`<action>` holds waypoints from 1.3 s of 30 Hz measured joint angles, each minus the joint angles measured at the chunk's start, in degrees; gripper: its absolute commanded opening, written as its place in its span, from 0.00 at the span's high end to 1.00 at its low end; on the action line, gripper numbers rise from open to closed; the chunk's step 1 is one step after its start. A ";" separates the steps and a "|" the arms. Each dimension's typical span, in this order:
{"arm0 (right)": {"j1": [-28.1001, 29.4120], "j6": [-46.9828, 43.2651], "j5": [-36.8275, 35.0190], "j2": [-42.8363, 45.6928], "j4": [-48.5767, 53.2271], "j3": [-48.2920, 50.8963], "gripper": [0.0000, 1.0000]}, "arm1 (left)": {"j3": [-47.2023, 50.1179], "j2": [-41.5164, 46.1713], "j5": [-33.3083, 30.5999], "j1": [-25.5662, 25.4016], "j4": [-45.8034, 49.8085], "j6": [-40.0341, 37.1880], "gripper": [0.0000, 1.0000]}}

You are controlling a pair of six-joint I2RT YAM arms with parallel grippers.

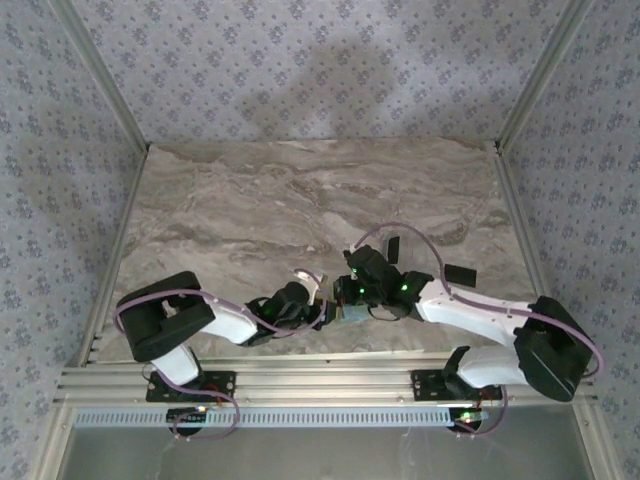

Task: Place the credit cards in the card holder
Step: Close the card holder at the bottom-center of the table.

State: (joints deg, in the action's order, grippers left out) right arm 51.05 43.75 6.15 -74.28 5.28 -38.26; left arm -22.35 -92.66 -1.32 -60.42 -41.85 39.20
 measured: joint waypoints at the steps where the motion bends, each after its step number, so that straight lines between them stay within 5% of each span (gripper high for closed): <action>1: -0.04 0.33 0.57 -0.57 -0.92 0.04 0.99 | 0.52 0.57 -0.04 0.17 0.07 0.39 0.62; 7: -0.33 1.25 2.36 -4.17 -4.68 0.09 0.77 | 4.57 7.39 -3.76 0.44 4.61 4.02 0.56; 18: -2.16 -2.08 7.69 -1.90 -0.13 -1.70 0.38 | 9.73 40.35 -13.07 1.18 32.11 6.73 0.44; 22: -5.25 -4.35 7.48 8.37 5.92 -1.86 0.43 | 7.06 45.88 -13.38 1.18 39.52 5.16 0.44; 30: -16.76 -6.49 8.20 15.58 14.93 1.97 0.65 | -9.55 32.04 -8.07 -0.09 43.41 -0.66 0.54; 39: -23.85 -8.68 9.14 15.74 17.68 8.33 0.59 | -34.38 6.58 -1.55 -2.75 45.03 -5.57 0.70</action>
State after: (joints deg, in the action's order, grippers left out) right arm 27.20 35.07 15.29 -58.54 22.96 -29.93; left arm -56.73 -86.08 -2.87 -63.18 3.18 33.63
